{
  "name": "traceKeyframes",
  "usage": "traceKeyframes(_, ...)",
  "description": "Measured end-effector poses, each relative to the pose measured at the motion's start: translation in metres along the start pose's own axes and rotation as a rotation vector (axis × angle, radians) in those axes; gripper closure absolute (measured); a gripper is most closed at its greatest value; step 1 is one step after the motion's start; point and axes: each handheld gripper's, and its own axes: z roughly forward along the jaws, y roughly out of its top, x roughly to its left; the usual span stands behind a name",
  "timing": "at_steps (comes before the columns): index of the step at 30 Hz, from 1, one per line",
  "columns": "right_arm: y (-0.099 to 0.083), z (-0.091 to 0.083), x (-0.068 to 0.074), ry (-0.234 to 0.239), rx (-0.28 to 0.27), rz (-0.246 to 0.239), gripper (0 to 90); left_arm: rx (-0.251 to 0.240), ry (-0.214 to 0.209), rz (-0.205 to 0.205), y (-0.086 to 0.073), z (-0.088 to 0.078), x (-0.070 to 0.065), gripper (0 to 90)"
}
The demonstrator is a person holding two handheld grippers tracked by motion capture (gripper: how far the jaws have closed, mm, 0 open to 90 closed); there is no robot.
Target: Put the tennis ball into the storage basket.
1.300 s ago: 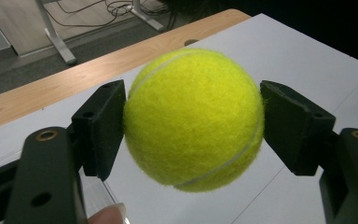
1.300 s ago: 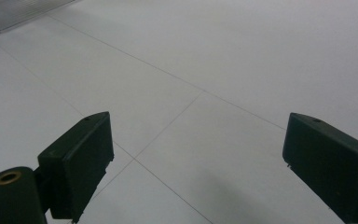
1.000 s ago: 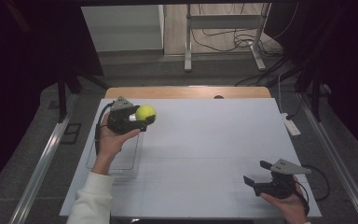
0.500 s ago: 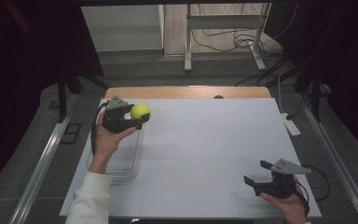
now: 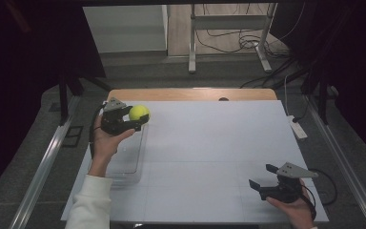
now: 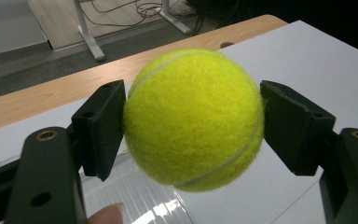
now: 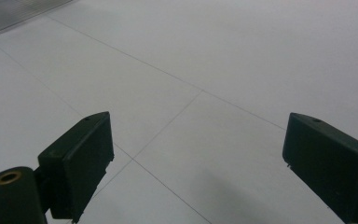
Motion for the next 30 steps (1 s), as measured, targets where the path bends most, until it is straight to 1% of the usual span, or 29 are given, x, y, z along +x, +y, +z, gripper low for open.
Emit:
traceKeyframes(2,0.000,0.000,0.000,0.001,0.001,-0.001,8.9,0.004,0.014,0.000,-0.001,0.000,0.002,26.6)
traceKeyframes(6,-0.001,0.001,-0.002,0.003,0.003,-0.002,8.9,0.007,0.025,-0.008,-0.002,0.000,0.005,26.6)
traceKeyframes(11,0.000,0.001,-0.002,0.004,-0.001,0.001,8.9,0.002,0.045,-0.026,-0.003,0.001,0.011,26.6)
traceKeyframes(14,0.000,0.000,-0.002,0.003,-0.003,0.003,8.9,0.001,0.048,-0.034,-0.003,0.002,0.014,26.6)
traceKeyframes(19,0.001,0.001,-0.001,0.003,-0.001,-0.003,8.9,0.001,0.050,-0.064,-0.004,0.004,0.020,26.6)
traceKeyframes(23,0.001,0.001,-0.001,0.005,-0.005,-0.003,8.9,0.007,0.077,-0.080,-0.005,0.004,0.026,26.6)
traceKeyframes(30,0.002,0.001,-0.001,0.012,-0.009,-0.003,8.9,0.032,0.118,-0.094,-0.004,0.006,0.036,26.6)
